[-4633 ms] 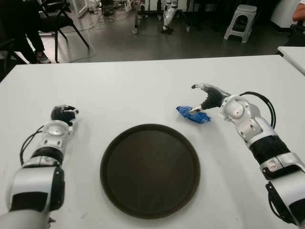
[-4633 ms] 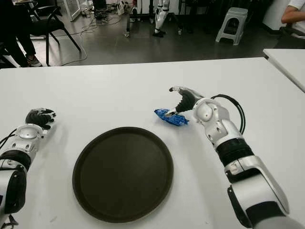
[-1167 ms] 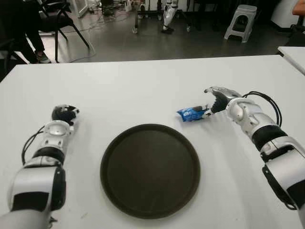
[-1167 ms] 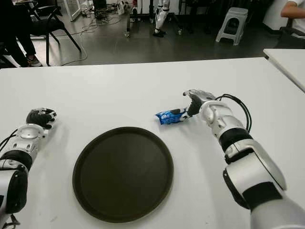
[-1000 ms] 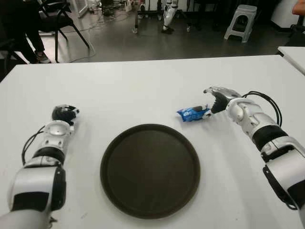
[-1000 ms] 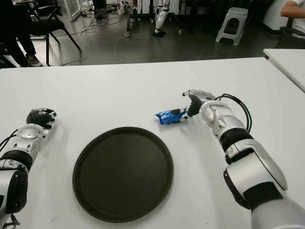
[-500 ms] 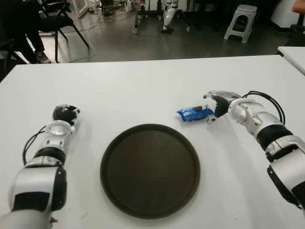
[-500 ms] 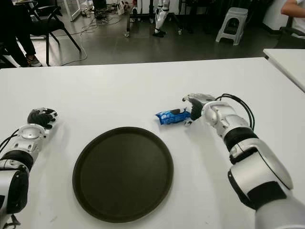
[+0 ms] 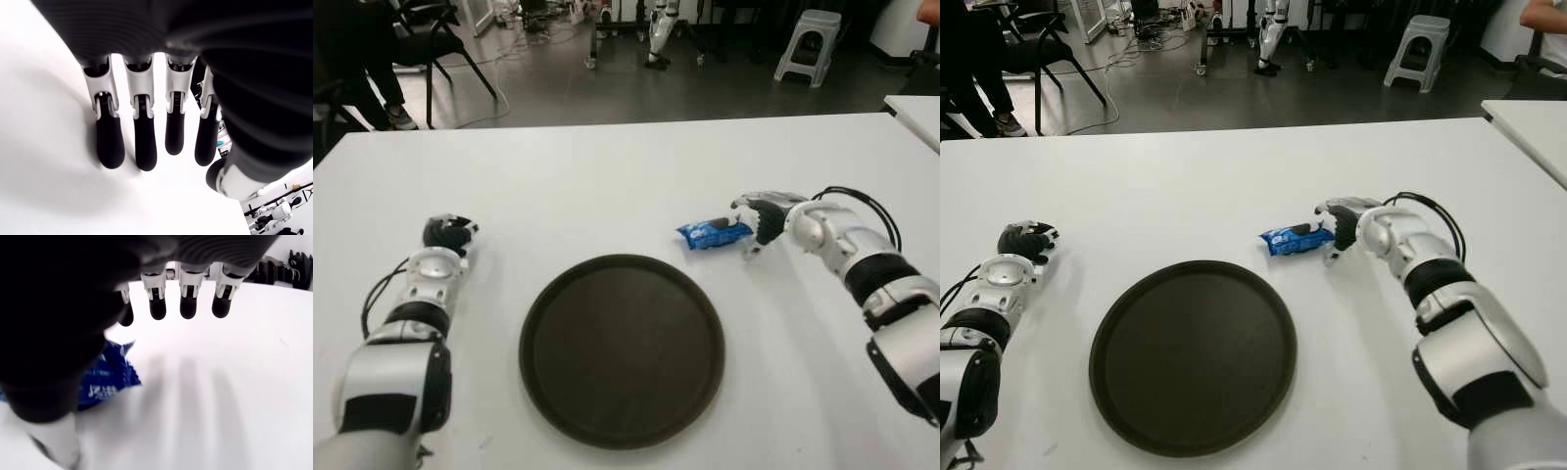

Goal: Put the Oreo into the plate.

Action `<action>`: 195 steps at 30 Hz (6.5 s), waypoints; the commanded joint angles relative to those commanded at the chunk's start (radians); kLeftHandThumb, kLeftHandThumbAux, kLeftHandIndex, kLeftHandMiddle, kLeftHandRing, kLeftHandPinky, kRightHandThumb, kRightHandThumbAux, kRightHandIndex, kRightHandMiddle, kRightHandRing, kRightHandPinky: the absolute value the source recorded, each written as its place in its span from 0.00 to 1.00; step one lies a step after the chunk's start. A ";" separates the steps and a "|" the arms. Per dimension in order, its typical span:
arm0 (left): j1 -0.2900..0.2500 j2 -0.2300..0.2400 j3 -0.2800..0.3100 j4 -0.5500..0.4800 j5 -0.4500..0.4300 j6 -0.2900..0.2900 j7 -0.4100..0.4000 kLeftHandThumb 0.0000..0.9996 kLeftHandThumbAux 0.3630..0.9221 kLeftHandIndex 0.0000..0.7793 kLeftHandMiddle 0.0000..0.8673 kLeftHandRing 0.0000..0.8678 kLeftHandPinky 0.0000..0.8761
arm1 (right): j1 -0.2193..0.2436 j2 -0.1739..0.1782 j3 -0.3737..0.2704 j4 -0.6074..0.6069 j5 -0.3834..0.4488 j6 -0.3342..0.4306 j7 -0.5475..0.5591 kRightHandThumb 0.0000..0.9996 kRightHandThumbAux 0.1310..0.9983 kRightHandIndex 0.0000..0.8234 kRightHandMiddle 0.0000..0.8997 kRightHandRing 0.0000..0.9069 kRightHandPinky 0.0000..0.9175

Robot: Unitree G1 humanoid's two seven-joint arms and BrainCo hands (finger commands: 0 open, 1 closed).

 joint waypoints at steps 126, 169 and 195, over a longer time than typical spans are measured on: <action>-0.004 -0.012 0.004 0.002 -0.005 0.018 0.021 0.68 0.65 0.51 0.16 0.18 0.21 | -0.130 0.086 0.038 0.121 -0.032 -0.072 0.052 0.00 0.78 0.00 0.00 0.00 0.00; -0.006 -0.013 -0.006 -0.003 0.001 0.024 0.033 0.68 0.65 0.51 0.18 0.22 0.26 | -0.120 0.119 -0.006 0.123 0.007 -0.087 0.079 0.00 0.78 0.00 0.00 0.00 0.00; -0.008 -0.011 -0.007 -0.003 0.003 0.029 0.031 0.68 0.65 0.51 0.18 0.22 0.27 | -0.120 0.120 0.030 0.142 -0.023 -0.026 0.067 0.00 0.77 0.00 0.00 0.00 0.00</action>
